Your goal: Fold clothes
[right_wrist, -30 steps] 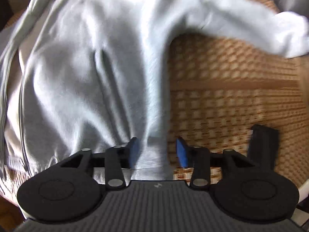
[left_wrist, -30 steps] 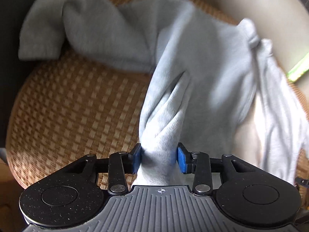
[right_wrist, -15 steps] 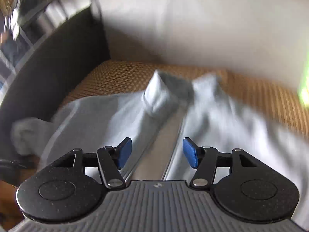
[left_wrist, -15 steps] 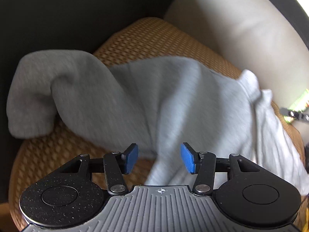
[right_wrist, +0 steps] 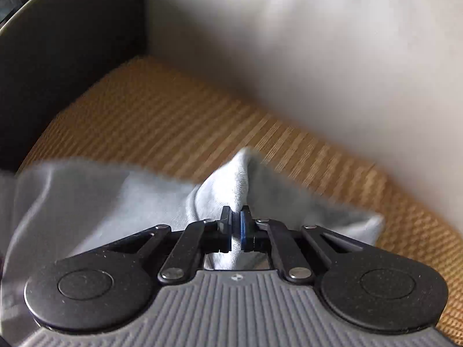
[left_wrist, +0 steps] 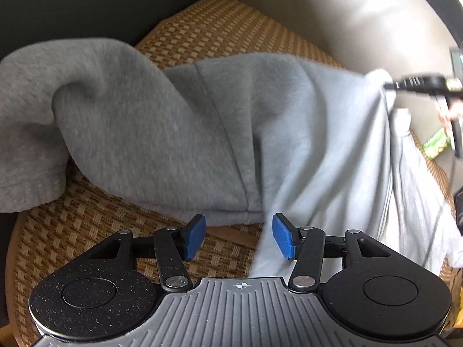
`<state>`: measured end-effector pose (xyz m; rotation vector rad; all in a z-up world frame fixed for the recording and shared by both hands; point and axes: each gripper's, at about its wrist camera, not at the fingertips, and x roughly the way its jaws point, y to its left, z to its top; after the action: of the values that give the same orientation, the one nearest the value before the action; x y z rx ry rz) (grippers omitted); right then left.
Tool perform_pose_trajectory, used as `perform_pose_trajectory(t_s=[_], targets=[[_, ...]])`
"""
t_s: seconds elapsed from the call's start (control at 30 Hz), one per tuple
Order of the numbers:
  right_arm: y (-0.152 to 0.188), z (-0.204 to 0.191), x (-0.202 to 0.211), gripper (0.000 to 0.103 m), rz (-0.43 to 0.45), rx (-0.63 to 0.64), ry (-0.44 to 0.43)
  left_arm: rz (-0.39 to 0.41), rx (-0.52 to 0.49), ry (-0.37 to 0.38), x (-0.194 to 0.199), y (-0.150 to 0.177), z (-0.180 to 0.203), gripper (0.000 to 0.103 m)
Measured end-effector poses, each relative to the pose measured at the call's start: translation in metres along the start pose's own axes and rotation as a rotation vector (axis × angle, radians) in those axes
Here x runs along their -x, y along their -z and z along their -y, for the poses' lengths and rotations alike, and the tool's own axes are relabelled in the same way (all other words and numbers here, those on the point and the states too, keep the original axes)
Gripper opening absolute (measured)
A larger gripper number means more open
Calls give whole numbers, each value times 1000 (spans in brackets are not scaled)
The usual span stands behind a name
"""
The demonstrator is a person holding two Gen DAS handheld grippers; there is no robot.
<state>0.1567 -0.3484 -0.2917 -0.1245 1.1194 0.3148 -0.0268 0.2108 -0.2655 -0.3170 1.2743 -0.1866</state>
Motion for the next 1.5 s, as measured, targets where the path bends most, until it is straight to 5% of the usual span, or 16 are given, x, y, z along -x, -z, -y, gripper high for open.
perform_pose_trajectory(t_s=[0.1, 0.17, 0.3, 0.47, 0.57, 0.73, 0.77, 0.8, 0.9, 0.97, 1.07, 1.3, 1.37, 1.47, 1.5], targets=[[-8, -12, -17, 15, 24, 32, 98, -35, -8, -3, -8, 3, 2, 67], [1, -20, -20, 59, 22, 40, 147, -37, -4, 6, -5, 6, 4, 67], [48, -13, 27, 56, 86, -113, 137, -39, 59, 32, 5, 11, -6, 68], [143, -26, 97, 56, 35, -231, -58, 29, 379, 18, 6, 5, -47, 70], [192, -44, 112, 57, -18, -340, -158, 77, 498, -44, 1, 1, -64, 71], [236, -79, 96, 59, -100, -486, -245, 190, 692, -18, -1, -3, -75, 83], [242, -84, 93, 59, -105, -500, -246, 226, 693, -39, 2, -4, -72, 67], [246, -87, 88, 58, -111, -515, -251, 272, 666, -55, 6, -6, -68, 3], [253, -100, 80, 58, -137, -513, -268, 419, 652, -85, 37, -13, -61, 7], [253, -110, 82, 58, -145, -483, -282, 499, 539, -153, 59, -17, -51, 7], [261, -117, 83, 58, -158, -474, -299, 492, 453, -236, 60, -17, -45, 7], [271, -124, 80, 58, -197, -479, -337, 511, 367, -267, 48, -56, -28, 7], [275, -128, 82, 58, -209, -461, -357, 459, 299, -291, 35, -70, -28, 9], [287, -132, 81, 56, -238, -478, -378, 329, 289, -243, 41, -44, -43, 19], [289, -134, 82, 56, -236, -485, -384, 323, 272, -237, 49, -34, -44, 35]])
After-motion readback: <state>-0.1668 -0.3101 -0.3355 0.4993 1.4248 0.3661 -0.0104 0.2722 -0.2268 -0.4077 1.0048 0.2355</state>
